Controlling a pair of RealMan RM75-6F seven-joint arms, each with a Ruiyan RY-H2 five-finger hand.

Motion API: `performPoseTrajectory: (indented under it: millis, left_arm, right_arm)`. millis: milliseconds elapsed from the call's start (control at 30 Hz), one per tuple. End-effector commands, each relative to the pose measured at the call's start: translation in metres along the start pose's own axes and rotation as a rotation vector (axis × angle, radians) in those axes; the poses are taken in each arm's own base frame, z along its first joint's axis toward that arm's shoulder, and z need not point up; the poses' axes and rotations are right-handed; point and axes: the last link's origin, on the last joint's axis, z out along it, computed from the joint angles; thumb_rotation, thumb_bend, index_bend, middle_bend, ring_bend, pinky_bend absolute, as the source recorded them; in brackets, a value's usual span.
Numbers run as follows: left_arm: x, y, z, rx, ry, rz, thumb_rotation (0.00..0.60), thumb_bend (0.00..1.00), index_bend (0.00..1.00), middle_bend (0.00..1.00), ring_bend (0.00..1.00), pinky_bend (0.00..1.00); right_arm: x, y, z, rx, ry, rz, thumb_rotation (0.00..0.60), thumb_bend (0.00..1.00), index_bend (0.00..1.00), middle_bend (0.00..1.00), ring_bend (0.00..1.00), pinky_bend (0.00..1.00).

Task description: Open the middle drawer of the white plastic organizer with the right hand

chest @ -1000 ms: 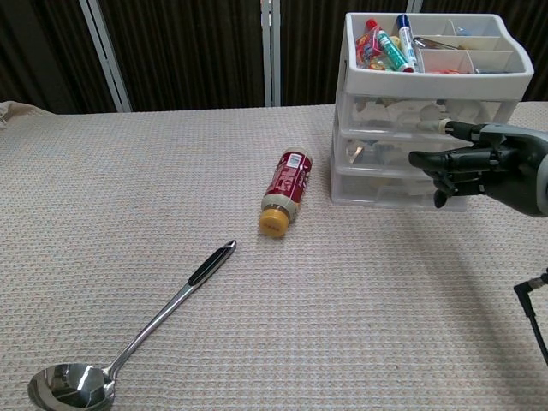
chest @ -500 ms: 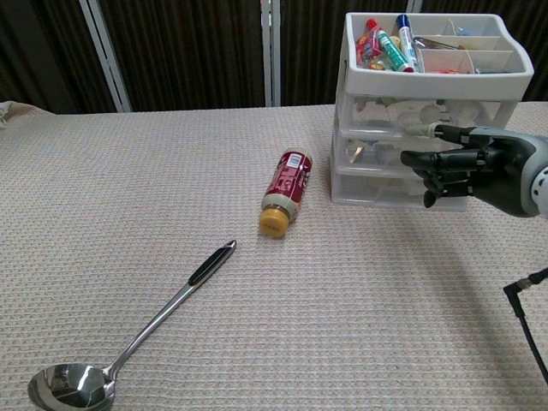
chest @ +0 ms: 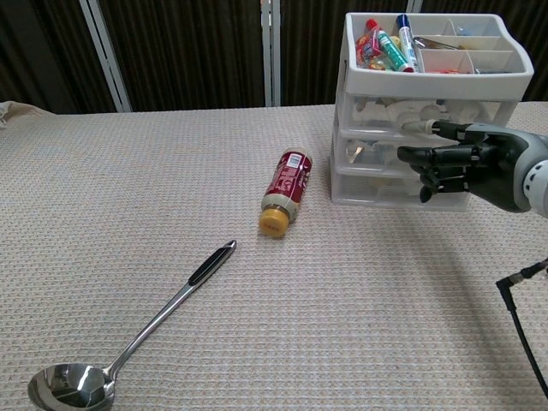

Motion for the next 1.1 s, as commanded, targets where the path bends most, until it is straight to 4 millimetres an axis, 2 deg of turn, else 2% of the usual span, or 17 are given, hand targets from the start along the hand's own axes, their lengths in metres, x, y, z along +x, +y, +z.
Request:
performPoseTrajectory:
  millis: [33,467,1100]
  left_arm:
    - [0.0001,-0.0001,0.0001,0.001,0.000,0.000,0.600,0.07,0.00,0.00,0.00,0.00]
    - [-0.0009,-0.0005,0.0010,0.001,-0.005,0.001,0.600,0.07,0.00,0.00,0.00,0.00]
    - [-0.0017,0.0001,0.0011,0.001,-0.010,0.007,0.600,0.07,0.00,0.00,0.00,0.00]
  right_arm:
    - [-0.0014,-0.0007,0.0017,-0.002,-0.004,0.010,0.600,0.32,0.15,0.74,0.77,0.63]
    - [-0.0018,-0.0080,0.0098,-0.011,-0.014,0.064,0.600,0.33,0.24,0.74,0.77,0.63]
    - [-0.0072,-0.0056,0.0019,-0.024,-0.055,0.080,0.600,0.33,0.26,0.74,0.77,0.63]
